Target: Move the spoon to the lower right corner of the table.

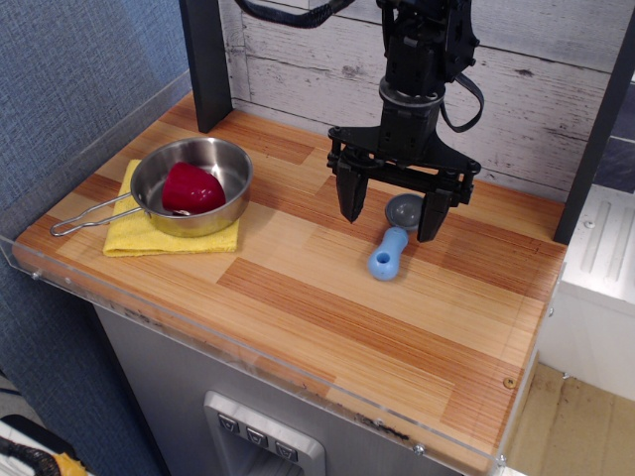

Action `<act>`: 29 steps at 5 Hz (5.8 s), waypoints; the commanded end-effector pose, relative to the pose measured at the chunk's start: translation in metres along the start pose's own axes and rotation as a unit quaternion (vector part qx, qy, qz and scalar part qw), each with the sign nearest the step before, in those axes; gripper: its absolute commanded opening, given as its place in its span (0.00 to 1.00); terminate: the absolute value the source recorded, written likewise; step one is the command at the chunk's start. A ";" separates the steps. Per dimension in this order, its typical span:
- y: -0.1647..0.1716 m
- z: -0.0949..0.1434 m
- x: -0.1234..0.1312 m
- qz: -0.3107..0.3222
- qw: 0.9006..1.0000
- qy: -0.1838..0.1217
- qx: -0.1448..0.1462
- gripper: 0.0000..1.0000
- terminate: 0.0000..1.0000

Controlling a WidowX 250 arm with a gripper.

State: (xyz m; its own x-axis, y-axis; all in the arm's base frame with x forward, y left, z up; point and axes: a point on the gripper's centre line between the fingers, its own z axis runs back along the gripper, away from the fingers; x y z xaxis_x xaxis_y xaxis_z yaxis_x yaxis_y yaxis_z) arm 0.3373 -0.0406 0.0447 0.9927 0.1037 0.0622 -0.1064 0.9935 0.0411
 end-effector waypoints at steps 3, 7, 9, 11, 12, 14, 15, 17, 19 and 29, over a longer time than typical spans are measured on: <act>0.006 -0.020 -0.016 -0.029 1.000 0.000 0.012 1.00 0.00; 0.025 -0.014 -0.016 -0.020 0.999 -0.049 0.009 0.00 0.00; 0.035 0.054 -0.029 -0.017 0.979 -0.197 0.043 0.00 0.00; -0.001 0.062 -0.083 -0.048 0.979 -0.195 -0.022 0.00 0.00; -0.018 0.045 -0.108 -0.074 0.983 -0.167 -0.024 0.00 0.00; -0.057 0.020 -0.125 -0.113 0.985 -0.132 -0.008 0.00 0.00; -0.060 0.011 -0.117 -0.105 0.988 -0.116 -0.002 0.00 0.00; -0.034 0.003 -0.100 -0.039 0.993 -0.113 -0.002 0.00 0.00; -0.010 -0.024 -0.092 0.015 0.998 -0.052 -0.036 0.00 0.00; -0.028 0.004 -0.093 -0.033 0.997 -0.030 -0.064 1.00 0.00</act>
State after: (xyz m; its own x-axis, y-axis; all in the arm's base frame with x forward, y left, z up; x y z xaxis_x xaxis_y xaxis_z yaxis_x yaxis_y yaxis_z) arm 0.2496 -0.0818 0.0337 0.9957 0.0256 0.0893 -0.0200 0.9978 -0.0632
